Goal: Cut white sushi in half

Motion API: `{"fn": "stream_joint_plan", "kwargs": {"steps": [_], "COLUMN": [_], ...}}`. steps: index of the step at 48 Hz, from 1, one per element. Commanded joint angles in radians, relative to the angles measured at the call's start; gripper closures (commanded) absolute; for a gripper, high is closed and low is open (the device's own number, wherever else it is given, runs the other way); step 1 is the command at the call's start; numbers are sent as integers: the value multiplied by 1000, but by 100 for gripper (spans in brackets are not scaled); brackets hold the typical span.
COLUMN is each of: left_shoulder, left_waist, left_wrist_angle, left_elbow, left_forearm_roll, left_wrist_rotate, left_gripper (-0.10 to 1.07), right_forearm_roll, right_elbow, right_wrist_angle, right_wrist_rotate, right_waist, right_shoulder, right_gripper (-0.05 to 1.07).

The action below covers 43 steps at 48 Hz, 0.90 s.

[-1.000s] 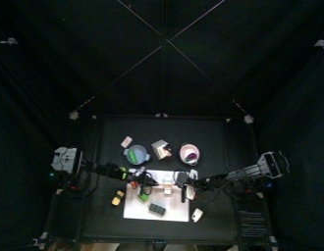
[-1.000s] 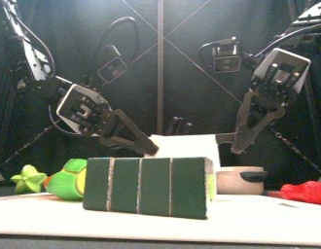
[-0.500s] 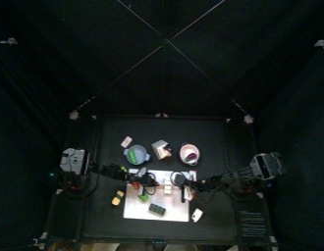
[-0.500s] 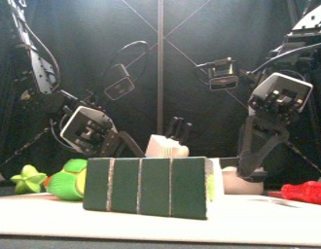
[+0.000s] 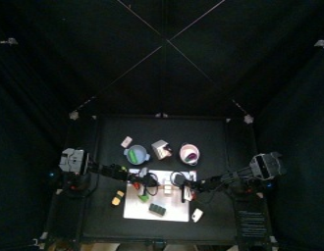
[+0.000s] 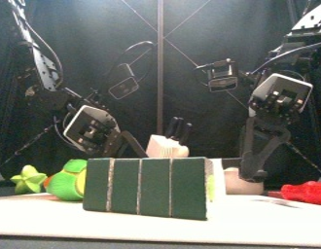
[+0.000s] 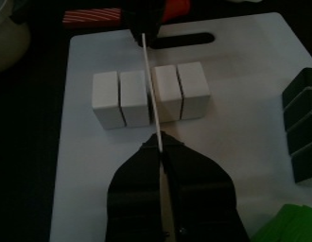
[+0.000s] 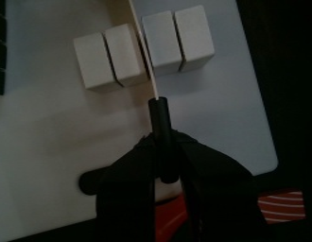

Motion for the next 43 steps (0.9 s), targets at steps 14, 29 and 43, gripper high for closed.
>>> {"fn": "stream_joint_plan", "kwargs": {"steps": [14,29,43], "left_shoulder": [-8,-26,-104], "left_waist": [-75,-103,-103], "left_wrist_angle": [18,20,20], "left_elbow": [-8,-8,2], "left_forearm_roll": [-15,-21,-23], "left_wrist_rotate": [-3,-2,5], "left_gripper": [68,68,68], "right_forearm_roll": [40,51,44], "right_elbow": [-32,-43,-75], "right_wrist_angle": [5,17,109], "right_wrist_rotate": [6,5,-6], "right_waist": [34,54,54], "right_shoulder": [-3,-3,-60], "right_gripper": [62,62,62]}}
